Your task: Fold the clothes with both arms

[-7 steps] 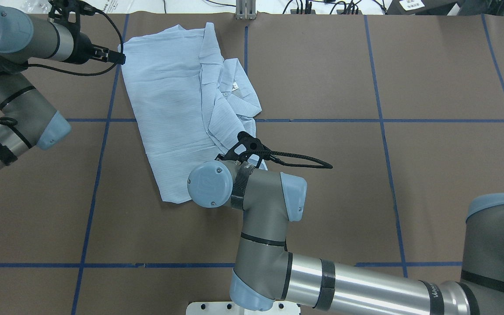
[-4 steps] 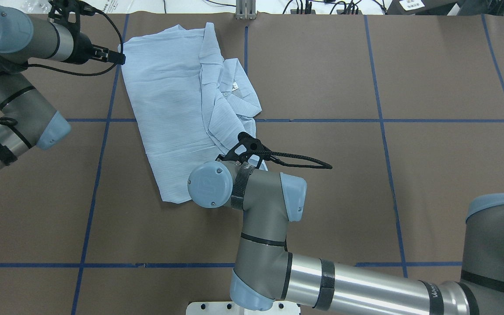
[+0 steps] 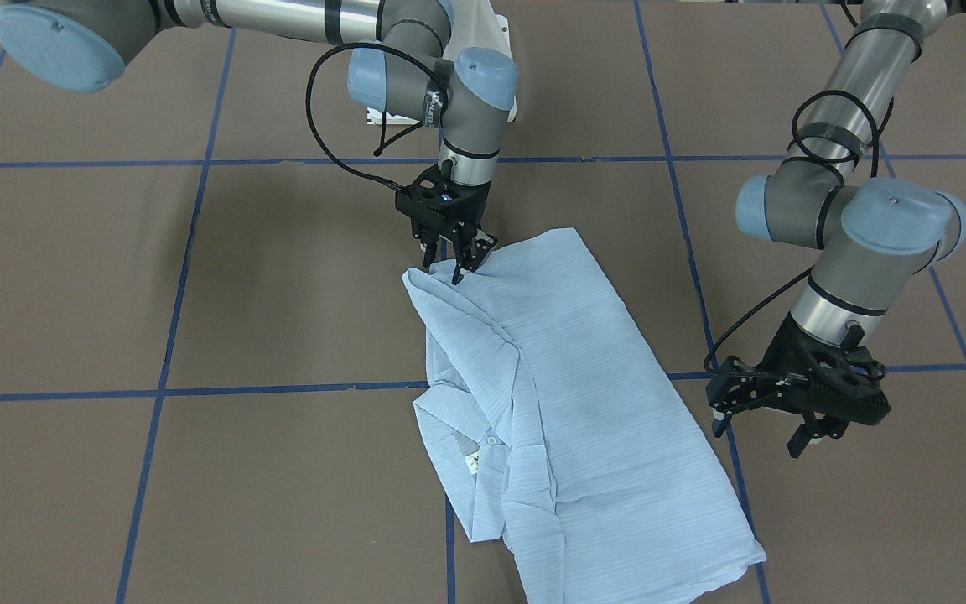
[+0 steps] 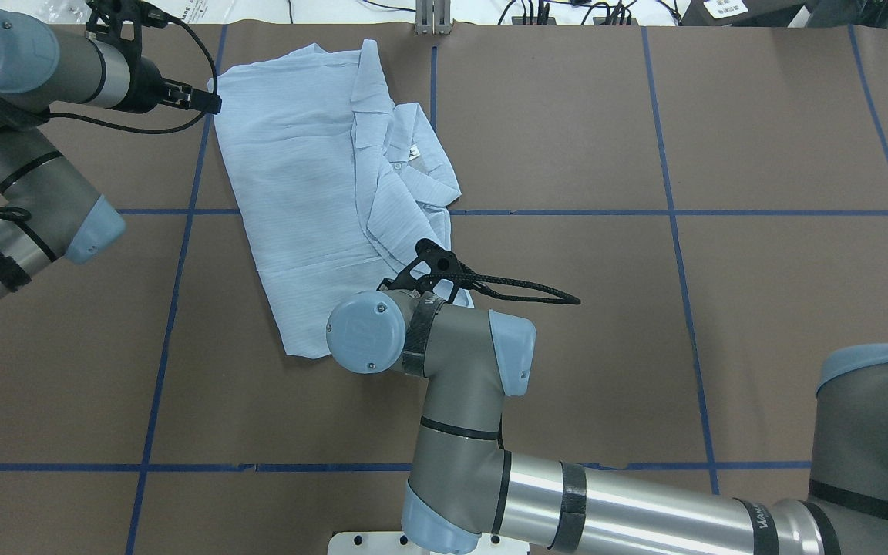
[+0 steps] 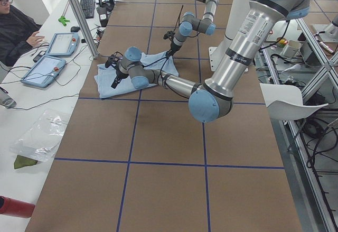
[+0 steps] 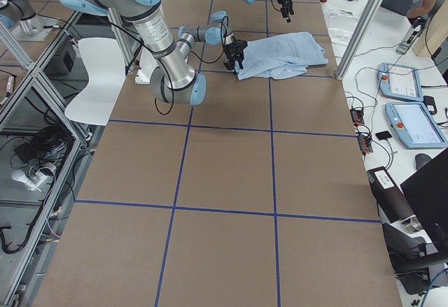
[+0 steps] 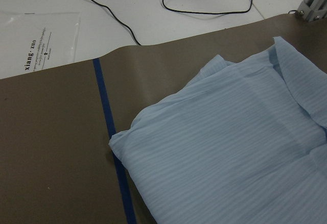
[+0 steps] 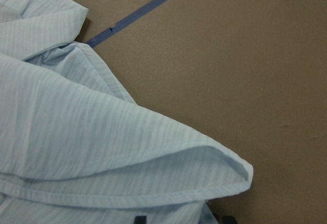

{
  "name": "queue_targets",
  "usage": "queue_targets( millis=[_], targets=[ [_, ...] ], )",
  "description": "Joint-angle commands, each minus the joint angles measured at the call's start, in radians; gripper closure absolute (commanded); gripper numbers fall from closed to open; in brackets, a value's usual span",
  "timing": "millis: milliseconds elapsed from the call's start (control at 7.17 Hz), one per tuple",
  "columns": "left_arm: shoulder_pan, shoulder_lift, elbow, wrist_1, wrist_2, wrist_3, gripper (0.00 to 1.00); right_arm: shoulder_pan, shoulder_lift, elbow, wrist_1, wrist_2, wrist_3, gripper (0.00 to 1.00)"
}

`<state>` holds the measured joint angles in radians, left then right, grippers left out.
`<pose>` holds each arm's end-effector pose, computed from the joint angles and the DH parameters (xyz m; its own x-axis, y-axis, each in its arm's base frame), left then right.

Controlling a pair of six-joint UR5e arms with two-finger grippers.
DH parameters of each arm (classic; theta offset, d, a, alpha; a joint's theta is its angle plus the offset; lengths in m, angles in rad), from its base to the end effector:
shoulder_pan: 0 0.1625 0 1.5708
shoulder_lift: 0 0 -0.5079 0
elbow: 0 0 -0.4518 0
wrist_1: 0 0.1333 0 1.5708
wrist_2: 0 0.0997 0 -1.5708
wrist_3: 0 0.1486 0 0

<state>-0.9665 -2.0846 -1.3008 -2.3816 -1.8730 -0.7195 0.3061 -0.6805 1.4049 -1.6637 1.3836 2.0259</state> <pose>0.4157 -0.7588 0.4791 0.6651 0.3005 -0.6836 0.2099 0.8033 0.5573 -0.8095 -0.4246 0.2416 0.5151 0.6157 0.5963 -0.6983 0.7049 -0.1246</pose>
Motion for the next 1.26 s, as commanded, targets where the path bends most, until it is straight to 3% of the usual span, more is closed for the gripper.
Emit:
queue_targets(
  millis=[0, 558, 698, 1116],
  targets=[
    [0.000, 0.000, 0.000, -0.001, -0.002, 0.000, 0.00, -0.001, 0.001, 0.002, 0.004, 0.000, 0.011, 1.00],
    [0.003, 0.001, -0.030, 0.002, -0.008, -0.023, 0.00, 0.016, 0.002, 0.063, 0.001, -0.002, -0.004, 1.00],
    [0.012, 0.002, -0.035, -0.005, -0.037, -0.113, 0.00, 0.025, 0.004, 0.090, 0.001, -0.002, -0.004, 1.00],
    [0.211, 0.244, -0.388, -0.001, -0.040, -0.305, 0.00, 0.044, 0.002, 0.111, 0.001, -0.006, -0.004, 1.00]
  ],
)
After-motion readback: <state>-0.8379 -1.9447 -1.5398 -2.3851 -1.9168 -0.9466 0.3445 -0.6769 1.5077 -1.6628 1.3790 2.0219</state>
